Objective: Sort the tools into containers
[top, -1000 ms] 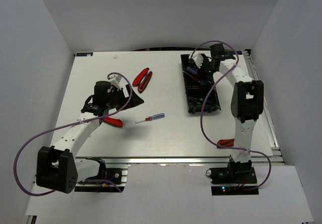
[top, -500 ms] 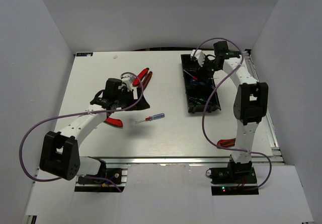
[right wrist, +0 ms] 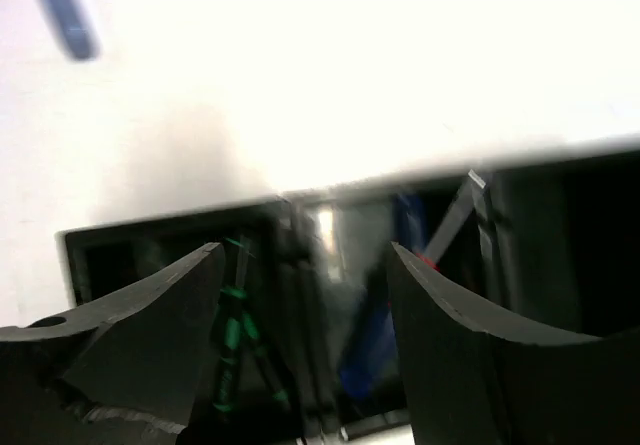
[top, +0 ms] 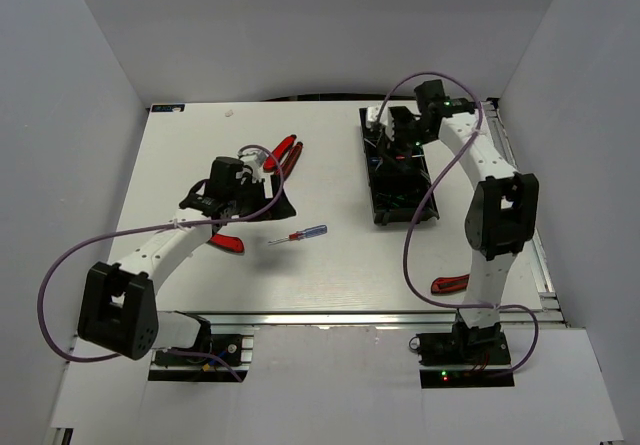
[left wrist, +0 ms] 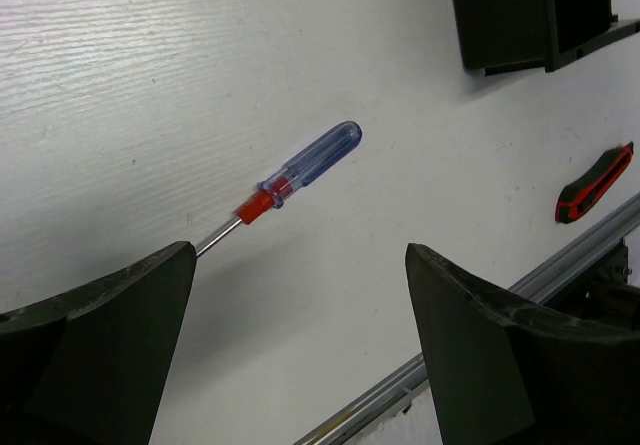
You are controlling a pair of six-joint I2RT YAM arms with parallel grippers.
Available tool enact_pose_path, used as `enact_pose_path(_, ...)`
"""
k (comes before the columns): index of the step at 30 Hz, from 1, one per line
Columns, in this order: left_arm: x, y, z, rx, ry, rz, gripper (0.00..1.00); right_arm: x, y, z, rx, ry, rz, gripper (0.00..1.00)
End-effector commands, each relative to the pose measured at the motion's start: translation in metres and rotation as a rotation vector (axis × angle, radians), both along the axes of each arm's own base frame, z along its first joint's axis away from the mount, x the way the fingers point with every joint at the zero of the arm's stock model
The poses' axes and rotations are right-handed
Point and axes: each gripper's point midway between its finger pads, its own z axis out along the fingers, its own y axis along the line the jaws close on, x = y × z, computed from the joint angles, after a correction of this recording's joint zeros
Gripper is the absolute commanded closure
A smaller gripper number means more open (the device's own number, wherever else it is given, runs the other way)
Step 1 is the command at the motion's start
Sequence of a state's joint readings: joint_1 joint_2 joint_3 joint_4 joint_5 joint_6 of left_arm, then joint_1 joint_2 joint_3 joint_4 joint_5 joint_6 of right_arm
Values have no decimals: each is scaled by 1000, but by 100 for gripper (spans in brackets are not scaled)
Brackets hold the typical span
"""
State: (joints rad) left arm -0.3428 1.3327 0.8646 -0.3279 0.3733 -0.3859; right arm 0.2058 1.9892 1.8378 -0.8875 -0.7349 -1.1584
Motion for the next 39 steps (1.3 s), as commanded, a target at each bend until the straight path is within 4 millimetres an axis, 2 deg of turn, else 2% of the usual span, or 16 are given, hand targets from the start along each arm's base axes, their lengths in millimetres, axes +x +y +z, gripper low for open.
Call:
enact_pose_path(1,4,9,23,5,-69,78,3,-64,41,10,32,-10,266,27)
enact_pose_path(2,3,11,24,-4,-61,108,2,-84,59,9,31,-19,337,26)
enact_pose_path(3,2,15,31,-7,-83,127,2,-103,65,-9,20,15,380,26)
enact_pose_path(4,1,18,33,-4,-83,146,2,-113,74,-13,18,-20,437,25)
enact_pose_path(6,-2,27,42,-2,-96,208,2,-150,106,-25,4,-56,557,22)
enact_pose_path(7,-3,30,44,-3,-94,234,2,-156,114,-30,-3,-67,581,21)
enact_pose_path(9,-4,41,48,10,-100,307,2,-164,126,-47,-43,-76,587,20)
enact_pose_path(10,-9,46,54,2,-99,340,2,-163,146,-52,-43,-119,603,20)
enact_pose_path(13,-18,59,61,-15,-93,440,2,-156,173,-70,-85,-143,546,20)
enact_pose_path(15,-25,71,57,-10,-78,513,2,-150,183,-77,-108,-140,500,20)
enact_pose_path(16,-30,73,64,-40,-88,537,2,-147,193,-82,-114,-148,491,20)
enact_pose_path(23,-62,100,60,-100,-65,720,2,-138,204,-117,-187,-111,443,23)
enact_pose_path(28,-71,104,51,-137,-47,762,2,-139,202,-136,-220,-92,409,29)
enact_pose_path(35,-68,105,50,-127,-37,776,2,-143,194,-149,-247,-65,397,46)
enact_pose_path(38,-66,106,48,-121,-30,793,2,-147,191,-153,-258,-46,398,58)
enact_pose_path(39,-66,107,46,-117,-25,797,2,-148,189,-155,-263,-40,399,66)
